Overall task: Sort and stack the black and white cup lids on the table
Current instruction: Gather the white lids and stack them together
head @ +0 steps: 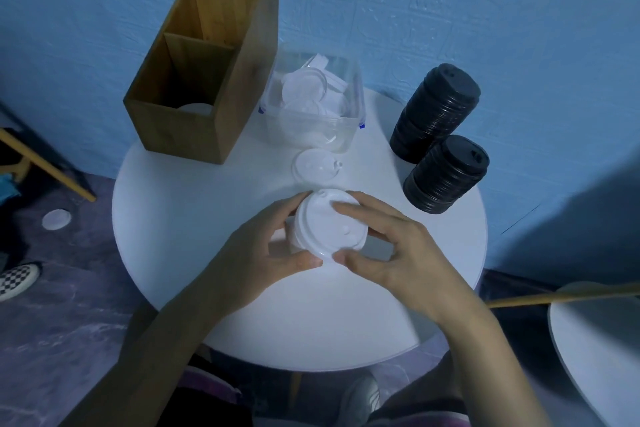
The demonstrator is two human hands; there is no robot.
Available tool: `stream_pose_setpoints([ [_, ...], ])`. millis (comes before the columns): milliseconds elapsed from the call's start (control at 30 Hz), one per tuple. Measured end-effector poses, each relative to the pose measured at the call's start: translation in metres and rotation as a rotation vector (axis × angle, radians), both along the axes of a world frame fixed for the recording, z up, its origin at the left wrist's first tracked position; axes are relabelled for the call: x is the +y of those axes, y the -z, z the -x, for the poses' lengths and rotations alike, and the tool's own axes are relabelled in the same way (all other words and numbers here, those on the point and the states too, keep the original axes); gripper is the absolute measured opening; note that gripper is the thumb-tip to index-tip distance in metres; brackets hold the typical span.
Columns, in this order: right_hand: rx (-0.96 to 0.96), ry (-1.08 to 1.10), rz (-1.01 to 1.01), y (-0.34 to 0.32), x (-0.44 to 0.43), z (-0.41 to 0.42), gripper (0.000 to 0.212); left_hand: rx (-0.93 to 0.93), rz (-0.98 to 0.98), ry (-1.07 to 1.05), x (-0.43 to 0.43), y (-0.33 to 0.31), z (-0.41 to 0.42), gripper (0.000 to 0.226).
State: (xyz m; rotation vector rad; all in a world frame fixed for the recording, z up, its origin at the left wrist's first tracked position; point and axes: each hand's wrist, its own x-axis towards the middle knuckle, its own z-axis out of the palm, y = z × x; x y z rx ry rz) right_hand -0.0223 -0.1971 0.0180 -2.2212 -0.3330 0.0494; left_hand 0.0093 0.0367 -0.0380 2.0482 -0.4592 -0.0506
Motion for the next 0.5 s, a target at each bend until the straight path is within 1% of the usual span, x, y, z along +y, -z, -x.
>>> stream_pose_setpoints([
  [267, -0.045, -0.005, 0.151, -0.0025, 0.0016, -0.0012, 0.056, 0.026, -0.020, 0.005, 0.0013, 0.0001, -0.0034, 0.095],
  [367, -0.068, -0.010, 0.194, -0.0043, 0.0036, 0.0011, 0.055, 0.020, -0.042, 0.008, 0.0015, -0.0007, -0.0043, 0.091],
  [500, -0.090, 0.005, 0.195, -0.0043, 0.0033, 0.0022, 0.054, 0.034, -0.039, 0.018, 0.0021, 0.0005, -0.0044, 0.087],
])
